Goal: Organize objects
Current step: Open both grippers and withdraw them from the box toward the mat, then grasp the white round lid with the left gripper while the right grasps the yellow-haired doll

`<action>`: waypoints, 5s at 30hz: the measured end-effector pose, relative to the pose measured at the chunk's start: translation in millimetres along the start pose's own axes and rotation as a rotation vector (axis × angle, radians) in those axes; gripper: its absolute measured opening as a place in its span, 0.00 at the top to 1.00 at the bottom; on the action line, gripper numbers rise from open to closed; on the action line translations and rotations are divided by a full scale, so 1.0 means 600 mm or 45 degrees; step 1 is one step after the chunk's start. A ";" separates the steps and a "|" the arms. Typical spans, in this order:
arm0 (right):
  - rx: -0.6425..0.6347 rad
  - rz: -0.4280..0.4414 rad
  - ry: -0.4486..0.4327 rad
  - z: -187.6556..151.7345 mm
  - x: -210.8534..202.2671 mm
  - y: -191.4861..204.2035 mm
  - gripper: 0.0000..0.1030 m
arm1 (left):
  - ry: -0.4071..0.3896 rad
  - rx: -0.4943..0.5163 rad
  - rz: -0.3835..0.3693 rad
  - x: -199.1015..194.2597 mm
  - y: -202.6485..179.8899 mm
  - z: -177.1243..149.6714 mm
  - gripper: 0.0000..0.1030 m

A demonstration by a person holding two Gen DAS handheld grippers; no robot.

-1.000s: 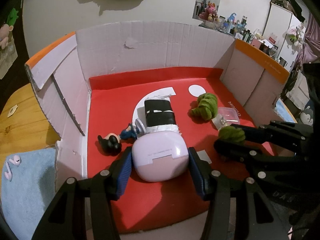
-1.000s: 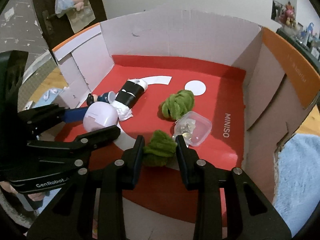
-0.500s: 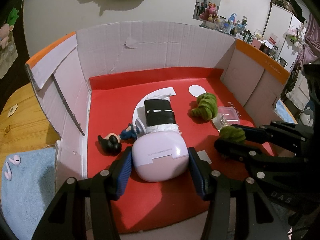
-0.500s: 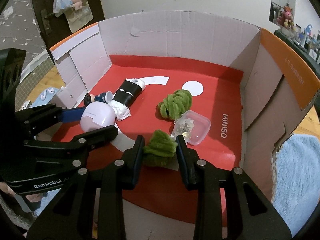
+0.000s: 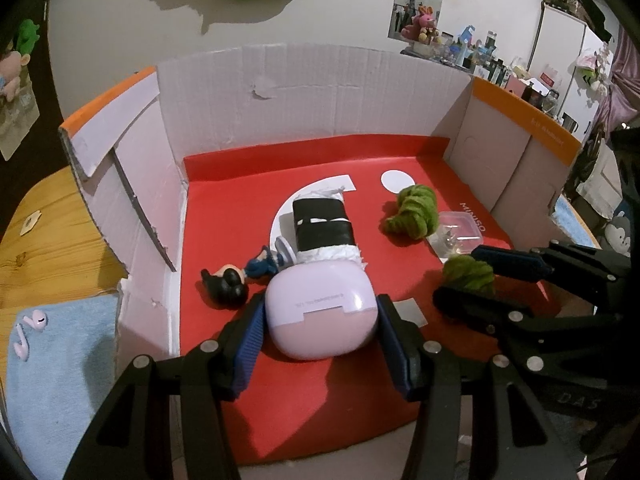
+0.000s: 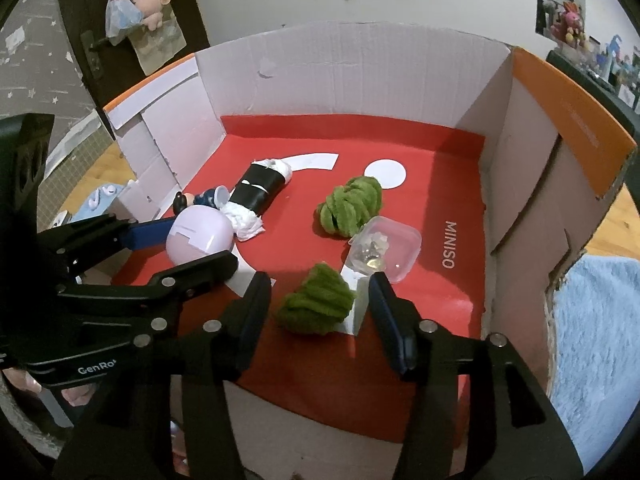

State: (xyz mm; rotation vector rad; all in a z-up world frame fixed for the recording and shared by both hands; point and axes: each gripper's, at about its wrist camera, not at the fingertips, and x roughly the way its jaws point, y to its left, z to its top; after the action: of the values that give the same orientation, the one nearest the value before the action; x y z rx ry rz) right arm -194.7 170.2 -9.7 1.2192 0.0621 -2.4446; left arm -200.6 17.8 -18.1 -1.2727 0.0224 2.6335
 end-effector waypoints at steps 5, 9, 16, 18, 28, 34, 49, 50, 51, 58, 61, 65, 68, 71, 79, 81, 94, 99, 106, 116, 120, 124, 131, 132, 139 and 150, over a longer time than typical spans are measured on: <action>-0.002 -0.006 -0.011 -0.001 -0.006 0.003 0.52 | -0.003 0.014 0.016 -0.003 -0.002 -0.001 0.45; 0.007 -0.004 -0.029 -0.002 -0.016 0.001 0.51 | -0.013 0.008 0.007 -0.010 -0.002 -0.002 0.42; 0.010 -0.005 -0.054 -0.009 -0.031 0.003 0.50 | -0.040 0.013 0.013 -0.028 -0.009 -0.009 0.39; 0.011 -0.006 -0.066 -0.010 -0.037 0.005 0.48 | -0.051 0.013 0.012 -0.037 -0.010 -0.011 0.39; 0.020 0.004 -0.120 -0.024 -0.076 0.014 0.39 | -0.104 -0.006 0.032 -0.074 -0.012 -0.032 0.27; 0.020 0.007 -0.143 -0.036 -0.093 0.021 0.31 | -0.123 -0.036 0.029 -0.091 -0.011 -0.047 0.21; 0.059 0.008 -0.180 -0.062 -0.126 0.022 0.26 | -0.174 -0.022 0.045 -0.129 -0.027 -0.082 0.04; 0.062 0.008 -0.183 -0.063 -0.128 0.022 0.26 | -0.171 -0.023 0.040 -0.131 -0.028 -0.085 0.03; 0.066 0.007 -0.188 -0.064 -0.131 0.021 0.26 | -0.167 -0.026 0.036 -0.132 -0.028 -0.087 0.03; 0.071 0.000 -0.208 -0.077 -0.149 0.024 0.22 | -0.147 -0.046 0.036 -0.138 -0.028 -0.104 0.03; 0.073 0.014 -0.211 -0.082 -0.154 0.027 0.17 | -0.152 -0.047 0.035 -0.145 -0.030 -0.109 0.03; 0.064 0.017 -0.209 -0.088 -0.160 0.033 0.17 | -0.152 -0.040 0.036 -0.151 -0.034 -0.115 0.03; 0.067 0.019 -0.210 -0.091 -0.162 0.034 0.17 | -0.149 -0.038 0.037 -0.156 -0.038 -0.119 0.03; 0.071 0.029 -0.206 -0.097 -0.165 0.036 0.17 | -0.144 -0.040 0.034 -0.158 -0.040 -0.122 0.03; 0.041 0.041 -0.191 -0.111 -0.172 0.052 0.14 | -0.138 -0.041 0.034 -0.165 -0.049 -0.131 0.03; 0.041 0.042 -0.195 -0.114 -0.175 0.053 0.11 | -0.137 -0.037 0.038 -0.168 -0.053 -0.136 0.03; 0.065 0.041 -0.204 -0.127 -0.188 0.048 0.11 | -0.126 -0.022 0.009 -0.176 -0.070 -0.155 0.03; 0.083 0.037 -0.195 -0.133 -0.186 0.046 0.11 | -0.126 -0.020 -0.013 -0.179 -0.074 -0.159 0.03; 0.089 0.039 -0.176 -0.140 -0.183 0.044 0.11 | -0.115 -0.027 -0.022 -0.179 -0.077 -0.165 0.03; 0.107 0.045 -0.169 -0.143 -0.181 0.040 0.11 | -0.107 -0.027 -0.032 -0.182 -0.084 -0.176 0.03; 0.105 0.043 -0.164 -0.144 -0.180 0.041 0.11 | -0.098 -0.025 -0.041 -0.181 -0.090 -0.183 0.03; 0.107 0.041 -0.161 -0.145 -0.178 0.041 0.11 | -0.079 -0.023 -0.040 -0.175 -0.094 -0.192 0.03; 0.106 0.032 -0.140 -0.149 -0.166 0.039 0.11 | -0.062 -0.038 -0.022 -0.166 -0.093 -0.199 0.03; 0.106 0.030 -0.138 -0.150 -0.164 0.038 0.11 | -0.060 -0.039 -0.020 -0.165 -0.093 -0.199 0.03; 0.067 -0.058 -0.146 -0.155 -0.155 0.032 0.11 | -0.058 -0.031 0.002 -0.161 -0.097 -0.202 0.03; 0.011 -0.050 -0.108 -0.156 -0.128 0.032 0.23 | -0.041 -0.037 0.062 -0.146 -0.100 -0.212 0.03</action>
State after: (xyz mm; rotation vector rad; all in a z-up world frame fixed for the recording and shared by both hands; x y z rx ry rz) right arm -75.5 199.0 -5.4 1.1265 0.0521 -2.5303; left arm -37.4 46.2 -24.8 -1.2535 0.0102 2.7045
